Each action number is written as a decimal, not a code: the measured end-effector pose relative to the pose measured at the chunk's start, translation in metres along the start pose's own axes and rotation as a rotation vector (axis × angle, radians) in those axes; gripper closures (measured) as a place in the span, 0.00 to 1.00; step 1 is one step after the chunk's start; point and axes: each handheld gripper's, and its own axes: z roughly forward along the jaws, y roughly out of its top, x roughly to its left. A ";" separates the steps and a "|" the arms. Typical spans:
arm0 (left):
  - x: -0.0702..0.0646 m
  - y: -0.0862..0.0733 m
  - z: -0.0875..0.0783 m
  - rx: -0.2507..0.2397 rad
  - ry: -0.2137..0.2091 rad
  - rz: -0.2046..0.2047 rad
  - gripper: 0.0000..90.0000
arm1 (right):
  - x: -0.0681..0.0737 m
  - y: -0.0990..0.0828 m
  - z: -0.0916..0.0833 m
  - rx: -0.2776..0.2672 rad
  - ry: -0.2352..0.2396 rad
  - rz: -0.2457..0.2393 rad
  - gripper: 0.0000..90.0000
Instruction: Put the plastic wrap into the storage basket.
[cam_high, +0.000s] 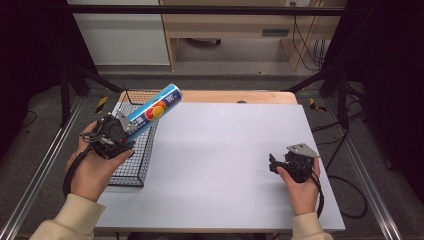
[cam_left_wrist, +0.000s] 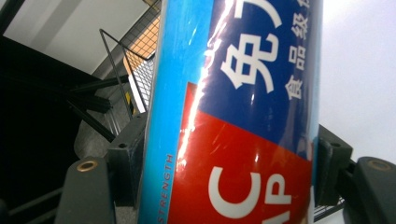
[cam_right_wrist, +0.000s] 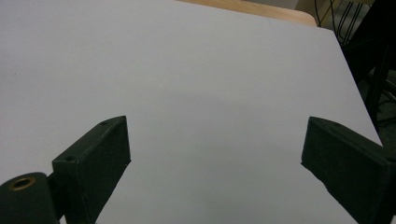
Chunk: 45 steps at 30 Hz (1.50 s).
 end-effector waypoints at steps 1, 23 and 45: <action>0.001 -0.001 0.000 0.013 -0.002 0.006 0.33 | 0.000 0.000 0.000 0.000 -0.001 0.001 0.09; 0.006 -0.021 0.020 0.126 0.018 -0.054 0.34 | -0.001 0.000 0.000 -0.001 0.005 0.032 0.10; 0.015 -0.027 0.037 0.233 -0.001 -0.147 0.34 | 0.004 -0.001 -0.001 0.003 0.015 0.022 0.10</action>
